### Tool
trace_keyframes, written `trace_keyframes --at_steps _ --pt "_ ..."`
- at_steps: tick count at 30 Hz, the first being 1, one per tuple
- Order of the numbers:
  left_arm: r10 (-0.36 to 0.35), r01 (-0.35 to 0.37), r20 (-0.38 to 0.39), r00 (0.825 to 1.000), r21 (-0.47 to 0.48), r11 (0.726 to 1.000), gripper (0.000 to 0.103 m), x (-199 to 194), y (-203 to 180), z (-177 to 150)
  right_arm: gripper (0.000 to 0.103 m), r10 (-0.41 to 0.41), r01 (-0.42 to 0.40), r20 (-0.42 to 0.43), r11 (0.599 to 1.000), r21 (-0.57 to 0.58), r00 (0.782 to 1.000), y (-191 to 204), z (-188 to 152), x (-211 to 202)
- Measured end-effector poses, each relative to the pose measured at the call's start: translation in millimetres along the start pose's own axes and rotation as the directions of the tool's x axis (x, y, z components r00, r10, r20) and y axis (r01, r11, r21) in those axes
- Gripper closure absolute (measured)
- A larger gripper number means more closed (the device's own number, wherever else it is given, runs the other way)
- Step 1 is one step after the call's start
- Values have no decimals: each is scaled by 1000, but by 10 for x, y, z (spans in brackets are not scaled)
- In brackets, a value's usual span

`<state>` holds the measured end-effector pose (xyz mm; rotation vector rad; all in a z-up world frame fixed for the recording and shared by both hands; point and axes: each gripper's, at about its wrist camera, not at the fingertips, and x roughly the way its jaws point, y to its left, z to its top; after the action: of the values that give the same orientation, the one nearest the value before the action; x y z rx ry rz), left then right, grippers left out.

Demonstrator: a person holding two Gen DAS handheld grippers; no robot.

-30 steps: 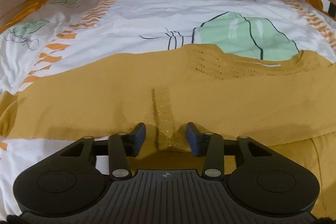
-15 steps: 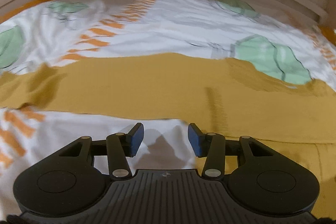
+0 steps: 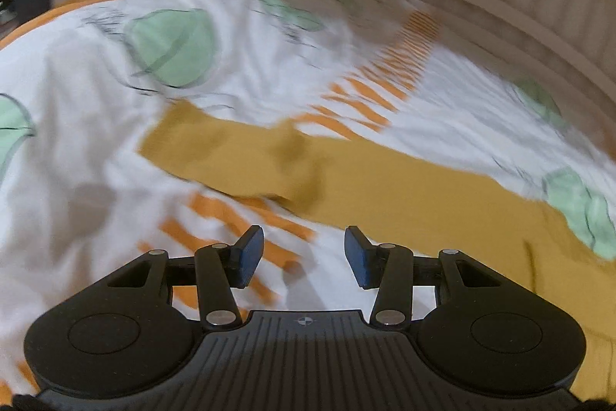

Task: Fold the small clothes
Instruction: 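Move the left gripper to the other sleeve cuff and grasp it, then fold the held sleeve across the body and open the left gripper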

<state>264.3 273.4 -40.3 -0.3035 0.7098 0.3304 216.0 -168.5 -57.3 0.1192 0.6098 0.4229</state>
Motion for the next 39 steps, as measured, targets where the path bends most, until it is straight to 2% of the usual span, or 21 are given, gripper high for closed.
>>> trace_keyframes --at_steps 9,13,19,23,24,25,27,32,36,39 --pt "71 -67 15 997 -178 982 58 196 686 325 4 49 -49 -18 999 -19 999 389 115 290" --pt "98 -93 19 995 -199 976 58 338 823 386 4 56 -58 -44 998 -29 997 480 89 371" --pt "65 -62 2 998 -267 962 58 577 957 395 4 48 -50 -85 998 -28 995 526 34 439" --pt "8 3 34 999 -311 950 59 648 1018 403 4 40 -42 -100 999 -17 994 524 20 463" --pt "3 10 42 999 -318 948 66 650 1027 414 4 38 -40 -102 999 -14 994 525 19 466" --pt "11 7 54 998 -320 947 94 649 1027 425 4 38 -39 -105 999 -10 994 521 14 467" --pt "27 -5 66 997 -313 950 97 624 1012 458 5 39 -39 -110 999 -2 993 510 5 462" --pt "-10 40 123 992 -242 969 97 357 760 612 5 32 -31 -115 999 15 993 453 4 428" --pt "-93 119 178 980 -138 983 97 -5 328 822 5 28 -24 -108 999 32 994 380 -9 322" --pt "-186 200 213 959 -48 979 97 -297 -128 969 4 19 -15 -102 999 40 995 306 -25 214"
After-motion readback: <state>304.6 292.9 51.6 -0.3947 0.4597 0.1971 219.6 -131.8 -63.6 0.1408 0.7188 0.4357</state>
